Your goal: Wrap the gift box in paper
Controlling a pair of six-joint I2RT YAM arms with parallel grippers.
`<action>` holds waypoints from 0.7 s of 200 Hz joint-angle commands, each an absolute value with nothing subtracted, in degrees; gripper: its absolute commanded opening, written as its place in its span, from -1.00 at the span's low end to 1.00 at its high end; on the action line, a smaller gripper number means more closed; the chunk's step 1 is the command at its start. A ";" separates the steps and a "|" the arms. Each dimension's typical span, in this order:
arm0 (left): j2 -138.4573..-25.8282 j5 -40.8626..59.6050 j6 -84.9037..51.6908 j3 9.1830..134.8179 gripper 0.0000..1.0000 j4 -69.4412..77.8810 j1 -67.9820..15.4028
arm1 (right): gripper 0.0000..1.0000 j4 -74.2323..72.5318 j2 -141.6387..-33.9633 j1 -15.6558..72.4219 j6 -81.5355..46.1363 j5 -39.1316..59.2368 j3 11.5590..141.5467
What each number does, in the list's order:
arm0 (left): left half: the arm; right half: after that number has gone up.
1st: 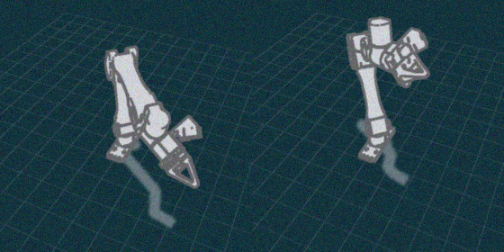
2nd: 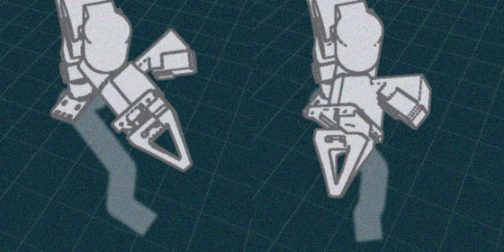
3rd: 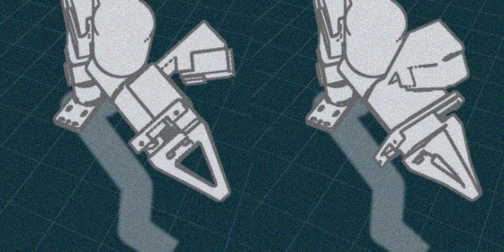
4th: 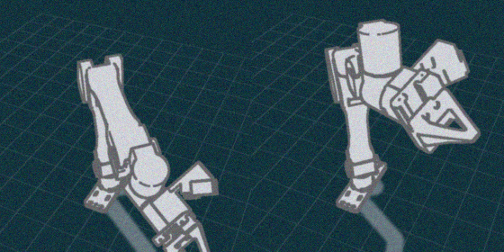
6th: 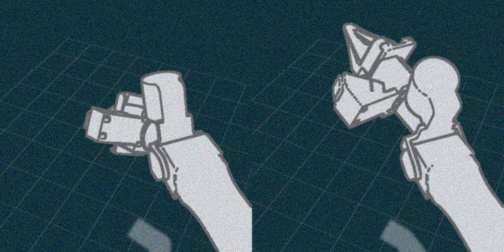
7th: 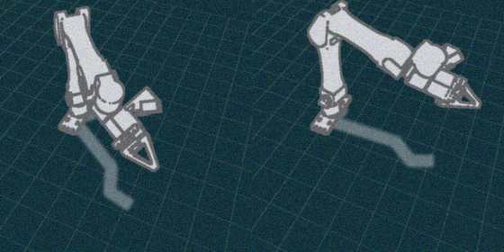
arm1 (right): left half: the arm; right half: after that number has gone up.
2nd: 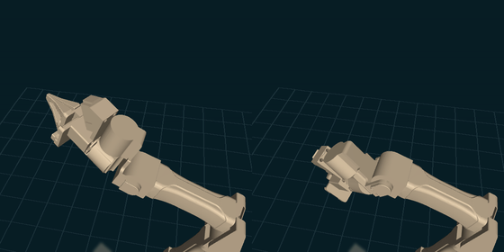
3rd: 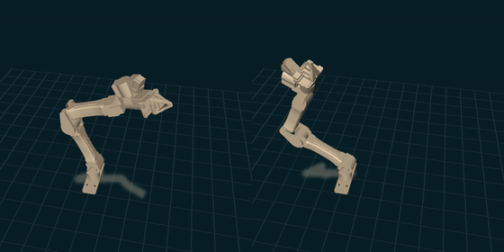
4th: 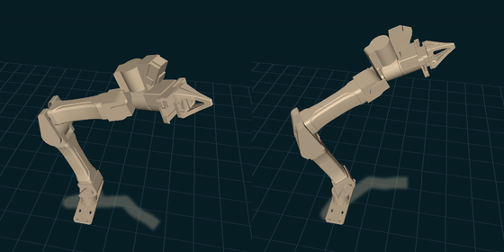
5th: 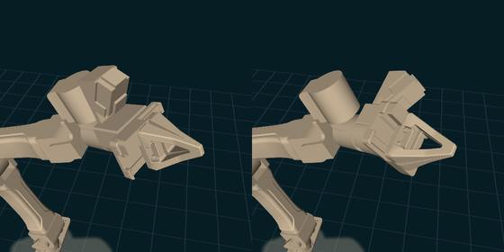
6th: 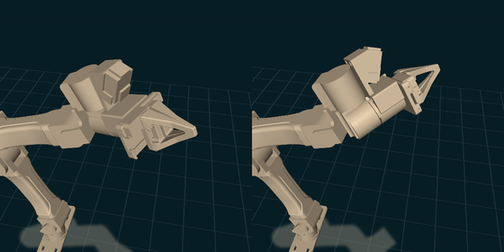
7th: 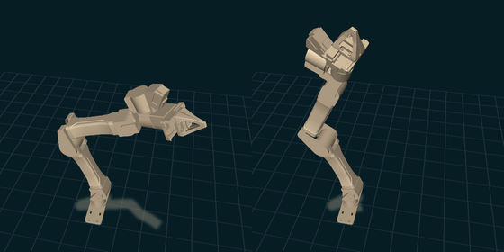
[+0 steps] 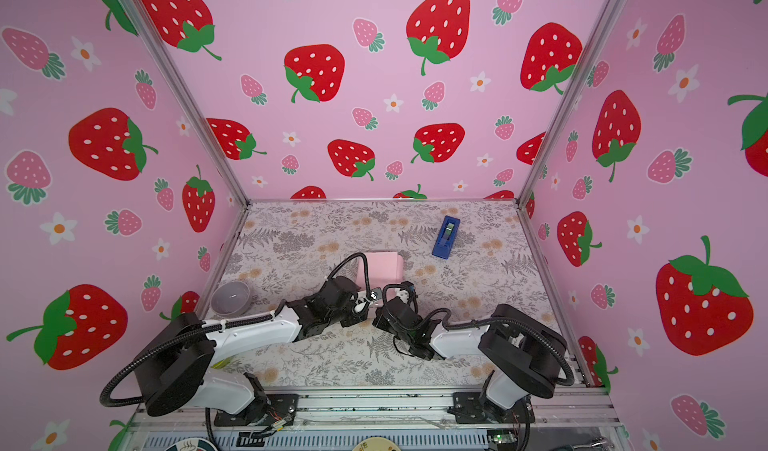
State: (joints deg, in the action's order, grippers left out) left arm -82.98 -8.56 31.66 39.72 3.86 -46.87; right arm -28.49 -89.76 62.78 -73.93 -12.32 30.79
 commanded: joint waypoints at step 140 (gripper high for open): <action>-65.31 -8.26 15.36 41.37 0.47 -4.56 -46.17 | -0.59 -8.35 -59.18 50.38 -61.24 -1.65 27.49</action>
State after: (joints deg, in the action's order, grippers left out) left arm -68.14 -7.18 23.09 39.70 -2.76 -46.85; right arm -12.19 -59.09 58.08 -69.91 -13.34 26.35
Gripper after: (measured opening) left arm 0.714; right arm 0.140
